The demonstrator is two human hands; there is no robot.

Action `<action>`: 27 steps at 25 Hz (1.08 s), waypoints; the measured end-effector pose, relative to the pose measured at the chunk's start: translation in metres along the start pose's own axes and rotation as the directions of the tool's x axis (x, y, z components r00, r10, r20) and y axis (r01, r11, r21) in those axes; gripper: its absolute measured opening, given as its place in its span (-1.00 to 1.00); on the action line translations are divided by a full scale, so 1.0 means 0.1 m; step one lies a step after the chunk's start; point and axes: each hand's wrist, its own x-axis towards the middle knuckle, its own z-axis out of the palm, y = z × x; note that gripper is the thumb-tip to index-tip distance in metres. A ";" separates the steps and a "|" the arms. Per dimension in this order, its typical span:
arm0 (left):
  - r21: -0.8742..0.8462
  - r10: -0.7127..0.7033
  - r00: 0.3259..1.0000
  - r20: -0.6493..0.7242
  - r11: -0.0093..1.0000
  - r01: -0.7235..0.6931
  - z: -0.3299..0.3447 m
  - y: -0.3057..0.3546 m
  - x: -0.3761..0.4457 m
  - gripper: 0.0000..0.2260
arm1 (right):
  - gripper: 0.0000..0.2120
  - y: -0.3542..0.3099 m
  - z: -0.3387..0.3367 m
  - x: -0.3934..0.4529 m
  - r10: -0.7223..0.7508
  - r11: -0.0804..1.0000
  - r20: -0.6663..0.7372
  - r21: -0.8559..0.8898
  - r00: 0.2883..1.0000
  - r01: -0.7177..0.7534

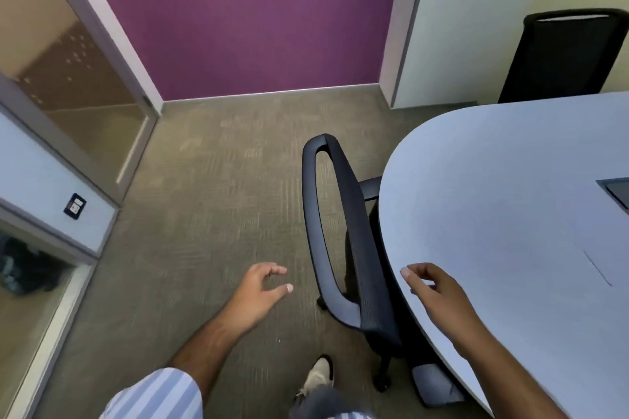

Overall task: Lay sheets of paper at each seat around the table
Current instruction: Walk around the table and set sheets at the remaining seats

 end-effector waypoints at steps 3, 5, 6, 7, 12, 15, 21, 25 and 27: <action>0.044 -0.019 0.998 0.057 0.999 0.017 -0.35 0.06 0.47 -0.76 | -0.74 -0.26 0.16 0.43 0.043 0.999 0.011 0.030 0.999 -0.043; -0.001 -0.008 0.996 0.087 1.000 0.009 -0.54 0.17 0.82 -0.79 | -0.70 -0.41 0.25 0.71 0.048 0.998 0.006 0.051 0.999 -0.048; -0.053 -0.026 0.997 0.079 0.998 0.031 -0.61 0.23 1.01 -0.82 | -0.70 -0.49 0.29 0.83 0.056 0.997 0.002 0.052 0.998 -0.056; -0.109 -0.064 0.996 0.067 0.992 0.071 -0.67 0.29 1.21 -0.84 | -0.73 -0.56 0.32 0.93 0.069 0.996 0.004 0.053 0.998 -0.069; -0.170 -0.167 0.970 0.177 0.966 0.197 -0.67 0.48 1.94 -0.84 | -0.74 -0.80 0.36 1.28 0.216 0.963 0.025 0.160 0.976 -0.217; -0.155 -0.167 0.944 0.283 0.964 0.217 -0.69 0.54 2.60 -0.84 | -0.73 -0.87 0.42 1.48 0.277 0.947 -0.045 0.183 0.960 -0.265; -0.039 -0.133 0.822 0.553 0.982 0.185 -0.66 0.75 3.84 -0.84 | -0.66 -0.99 0.56 1.86 0.402 0.916 -0.115 0.069 0.908 -0.396; 0.067 -0.104 0.717 0.689 0.995 0.080 -0.81 0.99 4.58 -0.88 | -0.60 -1.36 0.76 1.96 0.522 0.852 -0.224 0.104 0.823 -0.513; 0.078 -0.084 0.695 0.714 0.996 0.041 -0.88 1.12 4.88 -0.89 | -0.49 -1.53 0.81 2.01 0.562 0.826 -0.262 0.132 0.784 -0.548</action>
